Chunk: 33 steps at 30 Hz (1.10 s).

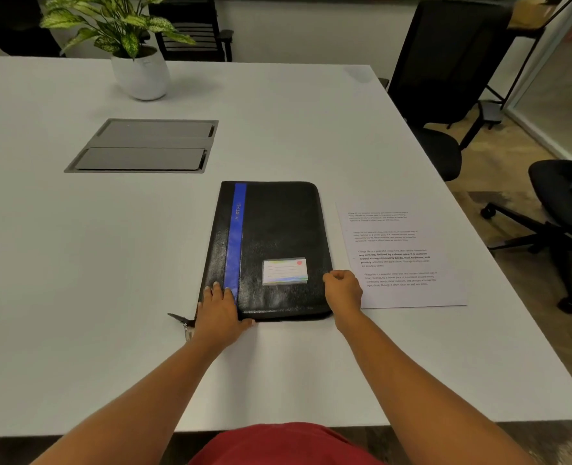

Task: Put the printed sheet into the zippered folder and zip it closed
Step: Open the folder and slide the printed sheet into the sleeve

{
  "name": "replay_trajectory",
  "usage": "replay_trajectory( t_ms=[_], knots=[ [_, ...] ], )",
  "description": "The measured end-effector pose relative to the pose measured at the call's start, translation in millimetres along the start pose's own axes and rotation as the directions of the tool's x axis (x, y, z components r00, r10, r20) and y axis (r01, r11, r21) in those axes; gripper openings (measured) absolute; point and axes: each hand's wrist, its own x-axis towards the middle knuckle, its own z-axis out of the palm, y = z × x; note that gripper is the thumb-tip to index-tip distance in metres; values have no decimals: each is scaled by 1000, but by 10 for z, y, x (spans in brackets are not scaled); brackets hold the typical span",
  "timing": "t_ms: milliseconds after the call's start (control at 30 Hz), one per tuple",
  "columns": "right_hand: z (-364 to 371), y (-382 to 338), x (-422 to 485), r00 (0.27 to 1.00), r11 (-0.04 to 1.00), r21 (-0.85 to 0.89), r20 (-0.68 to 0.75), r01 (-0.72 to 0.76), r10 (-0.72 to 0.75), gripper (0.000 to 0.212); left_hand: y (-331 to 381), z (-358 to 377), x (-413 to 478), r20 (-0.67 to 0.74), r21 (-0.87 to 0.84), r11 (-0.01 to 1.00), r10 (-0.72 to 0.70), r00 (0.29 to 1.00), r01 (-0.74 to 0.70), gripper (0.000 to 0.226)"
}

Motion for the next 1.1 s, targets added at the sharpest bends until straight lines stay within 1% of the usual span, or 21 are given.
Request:
replay_trajectory(
  t_ms=[67, 100, 200, 267, 333, 467, 500, 567, 667, 700, 767, 833, 867, 933, 1000, 1033, 1100],
  knots=[
    [-18, -76, -21, 999, 999, 42, -41, -20, 21, 25, 80, -101, 7, 76, -43, 999, -20, 997, 23, 81],
    [-25, -118, -34, 997, 998, 55, -71, -22, 26, 25, 126, -167, 17, 104, -74, 997, -4, 995, 11, 75],
    [-49, -262, -86, 989, 993, 121, -146, 6, 12, 25, 300, -418, 18, 159, -226, 972, 108, 981, -70, 54],
    [-67, -391, -133, 985, 979, 202, -171, 31, 4, 23, 466, -594, 1, 156, -365, 924, 179, 971, -111, 52],
    [-72, -534, -211, 985, 954, 290, -172, 74, -24, 21, 639, -785, -26, 109, -451, 883, 200, 974, -131, 56],
    [12, -856, -467, 980, 903, 388, -138, 186, -143, 19, 861, -1203, -82, -81, -537, 820, 181, 980, -196, 60],
    [50, -935, -543, 976, 883, 416, -126, 217, -181, 21, 867, -1307, -97, -127, -540, 815, 171, 977, -212, 59],
    [138, -1075, -694, 961, 834, 479, -100, 274, -258, 25, 825, -1493, -127, -202, -493, 838, 150, 968, -233, 57],
    [325, -1214, -913, 926, 763, 550, -51, 338, -373, 21, 615, -1712, -170, -284, -427, 873, 120, 951, -238, 48],
    [392, -1244, -973, 916, 741, 578, -30, 343, -400, 19, 520, -1775, -183, -297, -431, 870, 114, 948, -239, 46],
    [525, -1292, -1080, 894, 709, 619, 25, 338, -448, 14, 316, -1884, -215, -302, -490, 839, 89, 949, -235, 40],
    [655, -1336, -1180, 853, 698, 621, 88, 356, -514, 13, 106, -1980, -248, -317, -531, 817, 55, 947, -225, 36],
    [721, -1353, -1222, 823, 698, 602, 114, 389, -557, 13, -4, -2024, -263, -336, -526, 824, 28, 941, -213, 34],
    [835, -1360, -1289, 748, 698, 536, 170, 476, -641, 14, -228, -2103, -289, -387, -477, 864, -42, 921, -161, 32],
    [936, -1338, -1324, 690, 706, 443, 232, 553, -686, 17, -483, -2161, -307, -427, -439, 894, -121, 896, -89, 31],
    [978, -1312, -1323, 676, 714, 395, 259, 578, -690, 17, -617, -2175, -307, -435, -441, 896, -158, 887, -57, 32],
    [1033, -1232, -1289, 669, 737, 302, 309, 605, -676, 14, -862, -2162, -294, -443, -455, 891, -221, 869, -5, 33]
  ],
)
